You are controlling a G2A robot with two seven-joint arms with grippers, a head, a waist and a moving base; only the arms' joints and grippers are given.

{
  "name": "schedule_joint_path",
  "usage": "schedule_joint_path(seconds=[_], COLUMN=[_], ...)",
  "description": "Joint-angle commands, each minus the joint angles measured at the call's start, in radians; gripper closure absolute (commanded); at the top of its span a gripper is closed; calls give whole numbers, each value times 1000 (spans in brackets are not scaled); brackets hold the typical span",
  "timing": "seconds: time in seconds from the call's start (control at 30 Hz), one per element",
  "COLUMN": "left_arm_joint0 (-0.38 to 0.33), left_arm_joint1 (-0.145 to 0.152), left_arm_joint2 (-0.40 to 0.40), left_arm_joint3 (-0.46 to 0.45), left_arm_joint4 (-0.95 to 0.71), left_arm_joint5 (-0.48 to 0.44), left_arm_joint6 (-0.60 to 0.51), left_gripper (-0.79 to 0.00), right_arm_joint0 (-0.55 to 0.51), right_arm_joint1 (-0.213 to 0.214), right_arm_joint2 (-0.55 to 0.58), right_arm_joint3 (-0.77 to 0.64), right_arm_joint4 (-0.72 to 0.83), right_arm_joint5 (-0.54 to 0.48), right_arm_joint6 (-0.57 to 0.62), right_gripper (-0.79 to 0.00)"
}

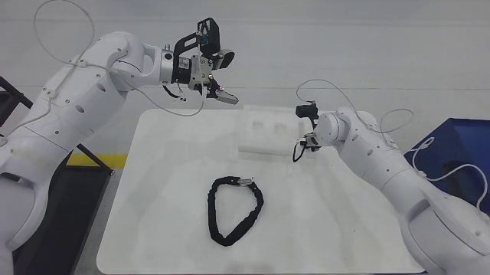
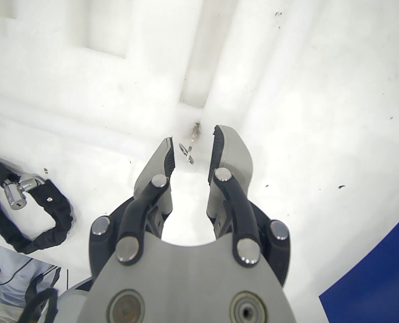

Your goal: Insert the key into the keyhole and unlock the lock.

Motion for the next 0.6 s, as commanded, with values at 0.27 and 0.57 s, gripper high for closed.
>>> schedule_joint_path(seconds=[0.27, 0.57], left_arm_joint0=[0, 0], left_arm_joint1=[0, 0], left_arm_joint2=[0, 0], left_arm_joint3=[0, 0], left_arm_joint4=[0, 0], left_arm_joint5=[0, 0], left_arm_joint6=[0, 0], left_gripper=[-785, -785], right_arm_joint0=[-2, 38], right_arm_joint1=[-44, -62], right_arm_joint2=[12, 36], right_arm_joint3=[89, 110], right_arm_joint4=[2, -18], right_arm_joint5=[-1, 3], right_arm_joint6=[-16, 24], right_gripper=[0, 0])
